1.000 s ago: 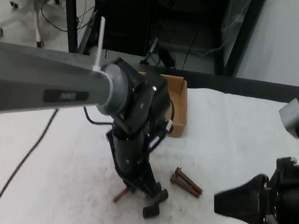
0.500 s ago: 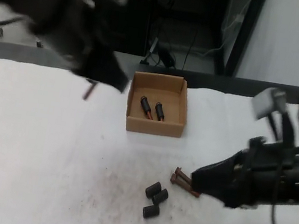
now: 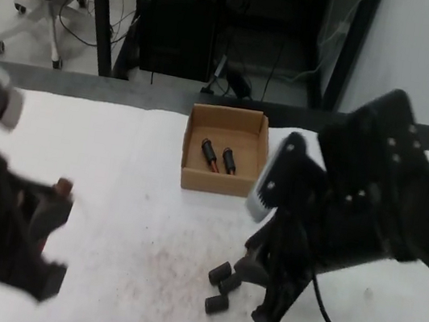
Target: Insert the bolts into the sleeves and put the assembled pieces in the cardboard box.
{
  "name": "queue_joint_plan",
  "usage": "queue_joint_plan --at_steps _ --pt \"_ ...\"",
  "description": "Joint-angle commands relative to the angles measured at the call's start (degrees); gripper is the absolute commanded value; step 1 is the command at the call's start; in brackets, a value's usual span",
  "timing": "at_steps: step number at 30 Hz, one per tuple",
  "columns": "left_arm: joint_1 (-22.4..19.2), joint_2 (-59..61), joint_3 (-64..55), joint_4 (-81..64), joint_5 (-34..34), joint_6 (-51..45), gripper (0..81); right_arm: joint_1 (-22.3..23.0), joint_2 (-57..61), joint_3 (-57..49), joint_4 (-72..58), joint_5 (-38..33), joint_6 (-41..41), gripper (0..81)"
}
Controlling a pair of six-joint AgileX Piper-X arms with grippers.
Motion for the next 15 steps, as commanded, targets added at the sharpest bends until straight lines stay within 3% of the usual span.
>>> queue_joint_plan --at_steps 1,8,15 --pt "0.1 -4.8 2.6 -1.1 0.4 -1.2 0.2 0.1 4.1 -3.3 5.1 0.5 -8.8 30.0" --pt "0.1 -6.0 2.8 -1.7 0.4 -1.2 0.2 0.8 12.0 -8.2 10.0 0.5 -14.0 30.0" --pt "0.1 -6.0 2.8 -1.7 0.4 -1.2 0.2 5.8 17.8 -11.9 9.5 1.6 -19.8 30.0"
